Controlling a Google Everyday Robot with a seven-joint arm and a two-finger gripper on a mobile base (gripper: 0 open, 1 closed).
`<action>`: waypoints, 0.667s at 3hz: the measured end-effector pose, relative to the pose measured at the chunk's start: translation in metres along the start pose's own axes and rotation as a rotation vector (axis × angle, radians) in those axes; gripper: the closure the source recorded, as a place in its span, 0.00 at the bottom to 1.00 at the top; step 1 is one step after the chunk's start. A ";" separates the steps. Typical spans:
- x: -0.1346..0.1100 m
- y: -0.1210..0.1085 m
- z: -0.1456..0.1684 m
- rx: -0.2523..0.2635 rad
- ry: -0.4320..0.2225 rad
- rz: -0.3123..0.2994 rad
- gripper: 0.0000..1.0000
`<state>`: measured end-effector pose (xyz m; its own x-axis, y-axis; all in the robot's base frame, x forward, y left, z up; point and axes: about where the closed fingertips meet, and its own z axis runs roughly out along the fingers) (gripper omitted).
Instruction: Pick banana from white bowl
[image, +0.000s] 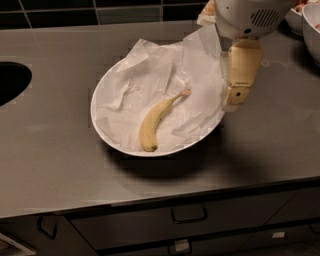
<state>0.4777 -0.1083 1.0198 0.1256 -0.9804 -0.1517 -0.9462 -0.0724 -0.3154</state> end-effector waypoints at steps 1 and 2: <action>-0.036 -0.008 0.041 -0.121 -0.069 -0.133 0.00; -0.061 -0.023 0.094 -0.183 -0.145 -0.199 0.00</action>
Offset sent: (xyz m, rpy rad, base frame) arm 0.0360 0.0879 -0.1247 0.0248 0.3708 0.3883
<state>0.5196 -0.0298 0.9478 0.3425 -0.9082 -0.2404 -0.9351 -0.3048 -0.1805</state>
